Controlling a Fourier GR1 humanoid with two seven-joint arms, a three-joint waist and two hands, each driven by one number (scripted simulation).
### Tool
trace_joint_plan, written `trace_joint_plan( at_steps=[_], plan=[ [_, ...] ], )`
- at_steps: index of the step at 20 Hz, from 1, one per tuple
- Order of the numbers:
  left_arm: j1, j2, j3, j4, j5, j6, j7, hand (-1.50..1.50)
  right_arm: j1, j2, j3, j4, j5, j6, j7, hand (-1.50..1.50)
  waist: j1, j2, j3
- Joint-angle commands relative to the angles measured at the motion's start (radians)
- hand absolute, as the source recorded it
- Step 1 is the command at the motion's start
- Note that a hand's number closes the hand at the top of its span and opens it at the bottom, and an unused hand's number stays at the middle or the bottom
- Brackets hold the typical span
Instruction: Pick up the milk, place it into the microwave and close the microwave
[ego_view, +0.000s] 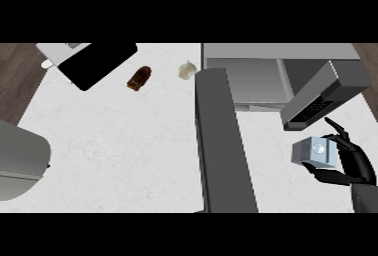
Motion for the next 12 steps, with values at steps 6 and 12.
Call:
trace_joint_plan(
  at_steps=[6,12],
  plan=[
    [0.019,0.008,0.026,-0.006,0.029,-0.024,0.004,-1.50,-0.066,0.155,-0.031,0.038,-0.028,-0.148,-0.131,1.50,0.023,0.002,0.003],
    [-0.034,0.023,0.032,0.027,0.039,-0.007,0.019,-1.50,-0.081,0.207,0.037,-0.029,-0.013,-0.029,-0.100,1.50,0.004,-0.003,0.000]
  ],
)
